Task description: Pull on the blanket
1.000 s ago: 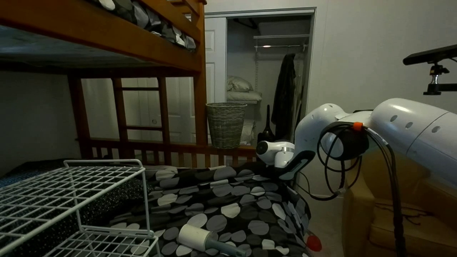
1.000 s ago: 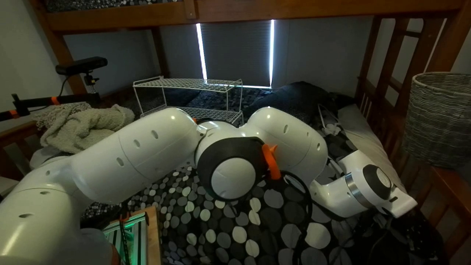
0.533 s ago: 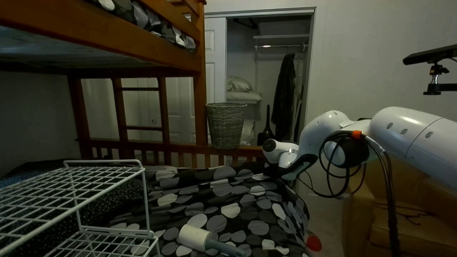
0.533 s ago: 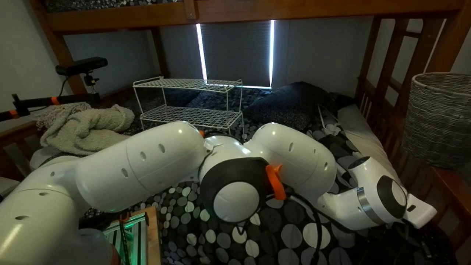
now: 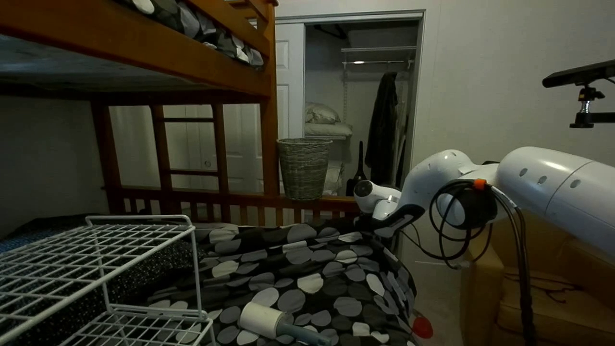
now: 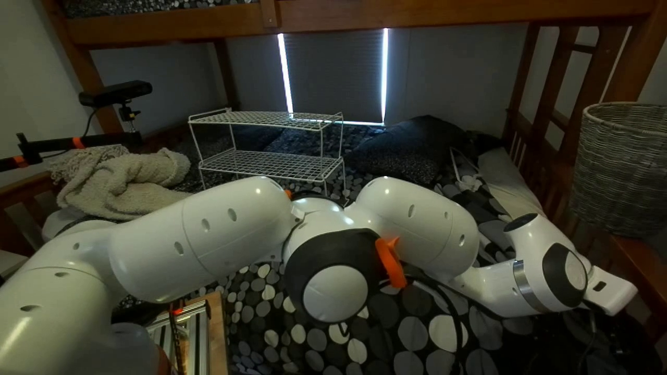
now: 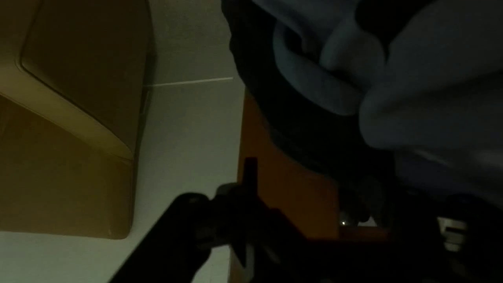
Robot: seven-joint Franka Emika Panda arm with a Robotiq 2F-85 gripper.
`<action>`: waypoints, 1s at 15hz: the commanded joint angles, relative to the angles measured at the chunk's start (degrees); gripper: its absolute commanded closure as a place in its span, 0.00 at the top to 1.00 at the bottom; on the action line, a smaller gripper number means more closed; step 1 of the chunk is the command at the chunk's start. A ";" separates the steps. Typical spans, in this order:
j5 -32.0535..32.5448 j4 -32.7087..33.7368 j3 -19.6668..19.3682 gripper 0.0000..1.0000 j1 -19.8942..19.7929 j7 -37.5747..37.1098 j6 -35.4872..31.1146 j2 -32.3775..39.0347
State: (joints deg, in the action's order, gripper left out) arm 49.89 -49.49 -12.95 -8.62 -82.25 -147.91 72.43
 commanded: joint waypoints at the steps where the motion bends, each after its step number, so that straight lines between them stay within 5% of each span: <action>1: -0.87 -1.55 1.82 0.98 -0.78 5.64 1.24 -2.11; 15: -7.73 -13.49 12.91 1.00 -4.82 32.61 13.73 -15.95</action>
State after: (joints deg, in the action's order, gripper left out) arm 44.69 -56.06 -3.13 -11.66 -55.72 -137.72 62.23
